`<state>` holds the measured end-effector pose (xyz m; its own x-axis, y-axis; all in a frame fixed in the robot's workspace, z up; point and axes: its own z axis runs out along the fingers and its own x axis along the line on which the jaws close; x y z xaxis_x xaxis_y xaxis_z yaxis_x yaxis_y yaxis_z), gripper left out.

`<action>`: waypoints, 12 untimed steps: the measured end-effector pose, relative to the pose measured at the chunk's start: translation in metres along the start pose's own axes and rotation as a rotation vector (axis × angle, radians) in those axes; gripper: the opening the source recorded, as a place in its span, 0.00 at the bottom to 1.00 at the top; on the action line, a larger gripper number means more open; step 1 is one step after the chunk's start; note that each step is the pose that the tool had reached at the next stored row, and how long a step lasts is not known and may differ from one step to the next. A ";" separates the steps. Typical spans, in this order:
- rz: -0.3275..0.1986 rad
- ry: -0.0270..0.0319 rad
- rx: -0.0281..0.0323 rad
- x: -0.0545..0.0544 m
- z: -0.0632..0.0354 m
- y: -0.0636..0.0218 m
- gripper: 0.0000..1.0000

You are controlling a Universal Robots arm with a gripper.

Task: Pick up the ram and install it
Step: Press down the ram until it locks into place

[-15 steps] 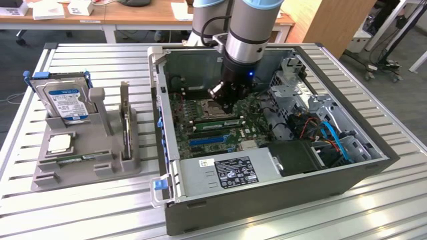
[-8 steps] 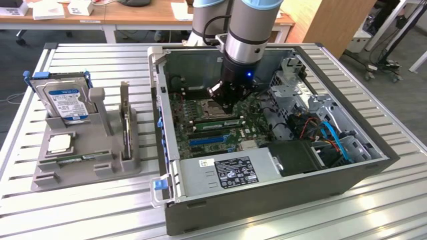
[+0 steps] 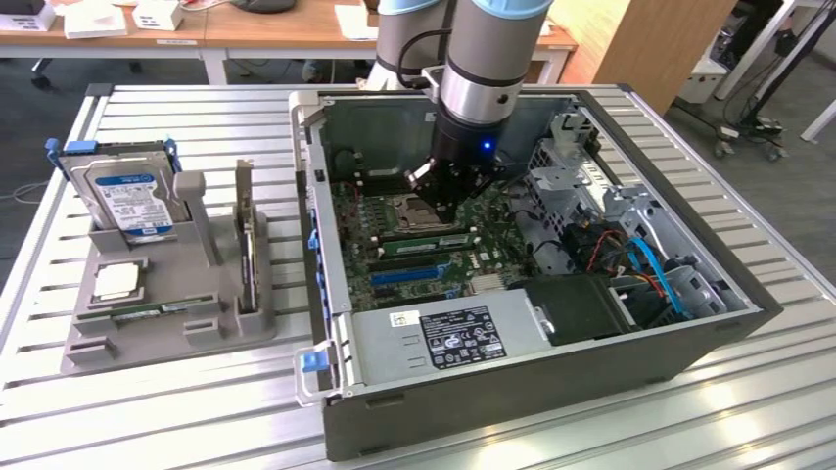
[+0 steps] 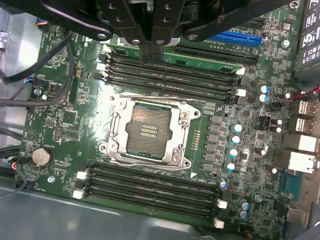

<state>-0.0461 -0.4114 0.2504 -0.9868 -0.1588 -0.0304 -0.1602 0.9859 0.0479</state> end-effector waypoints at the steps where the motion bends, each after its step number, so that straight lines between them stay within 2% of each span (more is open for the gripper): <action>1: 0.001 0.0017 0.0011 0.000 0.0000 0.0001 0.10; 6: 0.005 0.0228 0.0155 0.000 0.0001 0.0007 0.10; 8: 0.006 0.0376 0.0237 0.000 0.0000 0.0008 0.10; 10: 0.007 0.0494 0.0300 0.000 -0.0001 0.0008 0.10; 12: 0.007 0.0520 0.0324 0.000 -0.0002 0.0008 0.10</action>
<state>-0.0461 -0.4106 0.2507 -0.9879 -0.1535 0.0218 -0.1531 0.9881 0.0156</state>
